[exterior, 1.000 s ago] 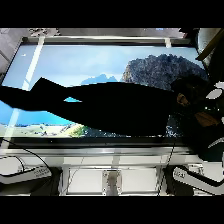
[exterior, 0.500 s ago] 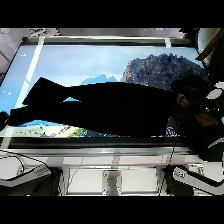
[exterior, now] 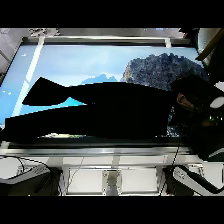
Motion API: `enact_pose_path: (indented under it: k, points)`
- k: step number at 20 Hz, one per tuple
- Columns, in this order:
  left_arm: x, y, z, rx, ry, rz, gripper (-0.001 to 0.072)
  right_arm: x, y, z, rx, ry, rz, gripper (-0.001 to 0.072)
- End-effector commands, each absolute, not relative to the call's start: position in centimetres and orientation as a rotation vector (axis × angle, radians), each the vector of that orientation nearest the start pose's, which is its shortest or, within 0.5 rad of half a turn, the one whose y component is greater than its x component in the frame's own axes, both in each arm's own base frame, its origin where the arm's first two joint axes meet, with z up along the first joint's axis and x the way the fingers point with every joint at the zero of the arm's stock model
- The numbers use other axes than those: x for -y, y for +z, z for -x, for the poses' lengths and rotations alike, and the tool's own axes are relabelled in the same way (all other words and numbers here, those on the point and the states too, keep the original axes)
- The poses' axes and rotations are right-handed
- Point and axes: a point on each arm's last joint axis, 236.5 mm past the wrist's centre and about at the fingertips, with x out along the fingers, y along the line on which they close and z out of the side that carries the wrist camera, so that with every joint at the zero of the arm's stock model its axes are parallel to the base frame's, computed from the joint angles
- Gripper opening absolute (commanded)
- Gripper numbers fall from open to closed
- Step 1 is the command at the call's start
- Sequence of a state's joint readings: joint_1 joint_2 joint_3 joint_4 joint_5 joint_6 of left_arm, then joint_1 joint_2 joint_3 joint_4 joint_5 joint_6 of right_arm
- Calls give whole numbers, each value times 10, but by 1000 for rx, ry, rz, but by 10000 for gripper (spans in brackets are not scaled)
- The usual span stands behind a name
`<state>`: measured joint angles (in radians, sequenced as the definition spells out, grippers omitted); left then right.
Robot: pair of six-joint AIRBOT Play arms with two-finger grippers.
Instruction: Fold the clothes and pants, and hang the long-sleeved shirts on hangers.
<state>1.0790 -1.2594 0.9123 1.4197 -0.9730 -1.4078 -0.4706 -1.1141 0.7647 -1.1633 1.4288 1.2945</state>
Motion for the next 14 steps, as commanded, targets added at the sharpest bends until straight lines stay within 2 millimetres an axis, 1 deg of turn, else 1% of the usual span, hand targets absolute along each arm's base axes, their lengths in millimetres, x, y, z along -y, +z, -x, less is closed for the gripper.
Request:
enact_pose_path:
  k: [1, 2, 4, 6, 8, 10, 14]
  points:
    - [-296, -57, -191, -1154, 758, 702, 7, -8, -66, -231, -1430, 131, -891, 546]
    - [-295, -58, -191, -1158, 757, 704, 7, -4, -73, -235, -1379, 110, -919, 547]
    - [-294, -58, -190, -1161, 756, 705, 7, 15, -86, -231, -1365, 41, -883, 547]
    - [-294, -58, -190, -1161, 756, 706, 7, 28, -88, -232, -1342, 0, -887, 547]
    - [-295, -58, -190, -1160, 756, 706, 7, 34, -91, -232, -1335, -19, -873, 547]
    - [-294, -58, -190, -1161, 756, 706, 7, 34, -94, -236, -1324, -13, -885, 546]
    - [-294, -58, -190, -1161, 756, 706, 7, 21, -102, -235, -1360, 41, -947, 546]
